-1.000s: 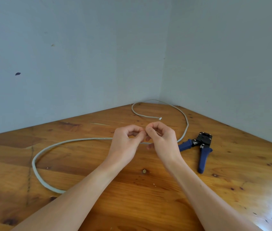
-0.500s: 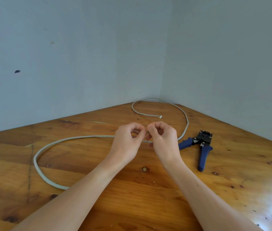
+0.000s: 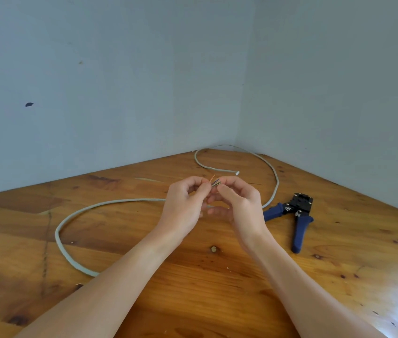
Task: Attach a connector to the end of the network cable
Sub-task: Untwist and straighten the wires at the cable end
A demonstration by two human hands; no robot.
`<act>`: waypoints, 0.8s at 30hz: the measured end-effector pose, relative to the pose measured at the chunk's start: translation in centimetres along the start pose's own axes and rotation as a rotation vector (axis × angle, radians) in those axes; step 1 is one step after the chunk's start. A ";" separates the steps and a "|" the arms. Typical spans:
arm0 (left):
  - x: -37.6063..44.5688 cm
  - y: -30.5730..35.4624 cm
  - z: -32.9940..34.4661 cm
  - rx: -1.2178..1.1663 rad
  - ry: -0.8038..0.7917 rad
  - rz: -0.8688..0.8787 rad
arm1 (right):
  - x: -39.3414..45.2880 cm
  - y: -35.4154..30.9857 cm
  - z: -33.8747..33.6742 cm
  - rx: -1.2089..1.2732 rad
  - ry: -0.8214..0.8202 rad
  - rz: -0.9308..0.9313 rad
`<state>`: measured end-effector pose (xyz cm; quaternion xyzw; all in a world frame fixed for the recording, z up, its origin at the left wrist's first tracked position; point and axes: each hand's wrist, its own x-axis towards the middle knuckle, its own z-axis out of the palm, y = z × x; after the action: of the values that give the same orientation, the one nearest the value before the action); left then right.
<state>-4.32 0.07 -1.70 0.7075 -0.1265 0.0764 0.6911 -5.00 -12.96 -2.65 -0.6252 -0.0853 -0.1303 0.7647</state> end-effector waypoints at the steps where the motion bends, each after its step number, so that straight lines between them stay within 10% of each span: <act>1: -0.1 0.0 0.0 -0.017 0.001 -0.008 | 0.0 0.0 0.0 -0.005 0.001 -0.008; 24: -0.1 0.0 0.3 -0.054 -0.060 -0.031 | -0.1 -0.1 0.4 0.015 0.016 -0.029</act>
<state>-4.39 -0.18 -1.73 0.6926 -0.1381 0.0412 0.7068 -5.12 -12.56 -2.53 -0.6173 -0.0891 -0.1455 0.7680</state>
